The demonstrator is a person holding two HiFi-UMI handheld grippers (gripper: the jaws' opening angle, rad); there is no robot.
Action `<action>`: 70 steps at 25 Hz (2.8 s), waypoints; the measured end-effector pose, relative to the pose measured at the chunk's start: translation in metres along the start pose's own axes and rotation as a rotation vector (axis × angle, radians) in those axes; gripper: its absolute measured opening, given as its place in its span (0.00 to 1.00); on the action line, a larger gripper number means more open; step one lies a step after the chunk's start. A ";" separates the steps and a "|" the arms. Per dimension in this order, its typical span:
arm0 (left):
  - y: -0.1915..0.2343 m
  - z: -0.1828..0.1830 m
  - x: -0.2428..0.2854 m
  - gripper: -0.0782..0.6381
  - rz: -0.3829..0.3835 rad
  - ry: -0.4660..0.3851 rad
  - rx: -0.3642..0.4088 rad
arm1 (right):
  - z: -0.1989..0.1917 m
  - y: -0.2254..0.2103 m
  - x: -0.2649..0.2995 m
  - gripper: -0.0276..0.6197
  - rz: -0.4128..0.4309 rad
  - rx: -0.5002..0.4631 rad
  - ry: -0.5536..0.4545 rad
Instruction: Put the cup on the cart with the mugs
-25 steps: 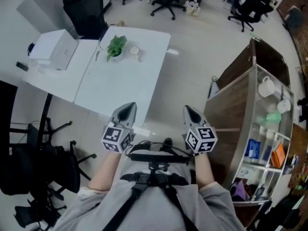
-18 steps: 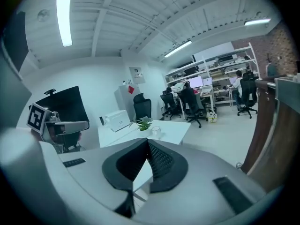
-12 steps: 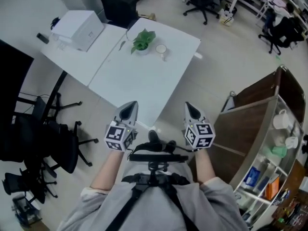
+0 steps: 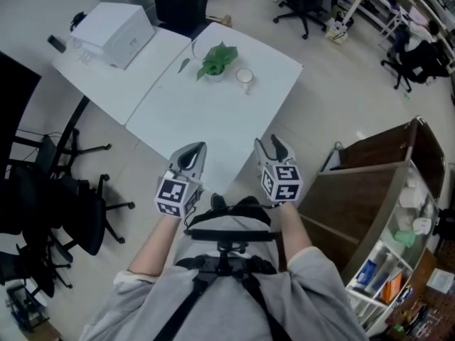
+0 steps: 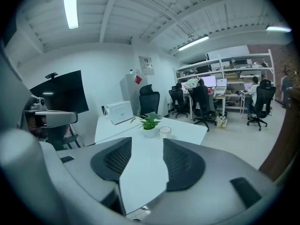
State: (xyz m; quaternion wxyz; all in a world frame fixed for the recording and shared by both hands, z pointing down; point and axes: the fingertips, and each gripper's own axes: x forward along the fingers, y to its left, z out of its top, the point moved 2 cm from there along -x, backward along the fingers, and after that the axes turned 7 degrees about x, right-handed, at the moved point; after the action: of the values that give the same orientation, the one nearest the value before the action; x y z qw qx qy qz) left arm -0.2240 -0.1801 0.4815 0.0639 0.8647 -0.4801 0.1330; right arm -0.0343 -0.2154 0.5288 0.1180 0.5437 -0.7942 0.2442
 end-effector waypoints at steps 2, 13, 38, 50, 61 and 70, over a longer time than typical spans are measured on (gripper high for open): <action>0.004 -0.001 0.011 0.11 -0.013 -0.002 0.010 | 0.003 0.000 0.021 0.48 0.004 -0.019 0.012; 0.037 -0.008 0.087 0.11 0.055 0.074 -0.044 | 0.008 -0.040 0.185 0.76 0.024 -0.126 0.179; 0.076 -0.063 0.158 0.11 0.218 0.173 -0.176 | -0.005 -0.098 0.401 0.82 -0.047 -0.260 0.226; 0.087 -0.071 0.144 0.11 0.252 0.178 -0.181 | -0.005 -0.100 0.401 0.68 -0.047 -0.282 0.241; 0.087 -0.064 0.129 0.11 0.230 0.149 -0.173 | 0.040 -0.059 0.342 0.68 0.046 -0.280 0.198; 0.081 -0.048 0.096 0.11 0.154 0.101 -0.086 | 0.070 -0.008 0.234 0.68 0.115 -0.287 0.180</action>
State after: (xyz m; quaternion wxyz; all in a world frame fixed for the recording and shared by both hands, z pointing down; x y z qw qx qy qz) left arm -0.2524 -0.2897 0.5538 0.1143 0.8139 -0.5467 0.1602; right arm -0.1109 -0.4424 0.5768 0.2507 0.4510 -0.8370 0.1824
